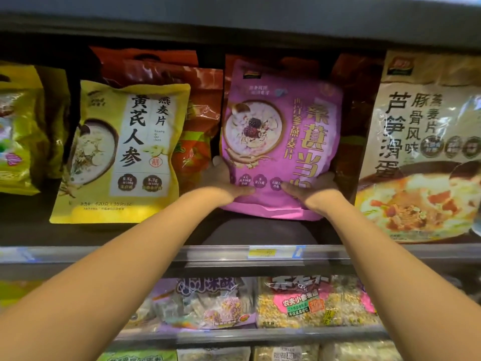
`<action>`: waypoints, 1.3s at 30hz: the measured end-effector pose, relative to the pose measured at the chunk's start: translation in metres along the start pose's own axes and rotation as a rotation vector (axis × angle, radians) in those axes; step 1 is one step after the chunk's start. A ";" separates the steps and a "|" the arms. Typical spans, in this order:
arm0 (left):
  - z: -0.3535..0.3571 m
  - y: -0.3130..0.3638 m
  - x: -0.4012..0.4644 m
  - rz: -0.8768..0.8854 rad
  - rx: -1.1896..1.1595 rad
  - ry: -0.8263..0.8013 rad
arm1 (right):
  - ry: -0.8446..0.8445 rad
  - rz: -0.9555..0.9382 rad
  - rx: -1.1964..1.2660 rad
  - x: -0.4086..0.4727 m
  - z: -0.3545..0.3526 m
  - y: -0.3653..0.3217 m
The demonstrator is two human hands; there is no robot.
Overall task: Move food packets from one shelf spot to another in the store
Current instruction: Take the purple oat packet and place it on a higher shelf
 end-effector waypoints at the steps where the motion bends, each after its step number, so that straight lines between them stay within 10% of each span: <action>1: -0.001 0.000 -0.005 0.002 -0.041 0.012 | 0.020 -0.002 -0.009 -0.004 -0.001 -0.001; 11: -0.012 0.000 -0.054 -0.019 -0.202 -0.262 | -0.051 -0.194 0.013 -0.054 -0.020 -0.031; 39: -0.119 0.008 -0.219 -0.136 -0.318 -0.035 | -0.346 -0.237 -0.095 -0.177 -0.063 -0.063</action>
Point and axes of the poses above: each hand's wrist, its own x-axis towards the middle knuckle, its own z-axis out of the palm, y = z × x, the point moved 9 cm from there along x, towards the middle knuckle, and after that the axes turned 8 degrees about -x, right-handed, at the moved point
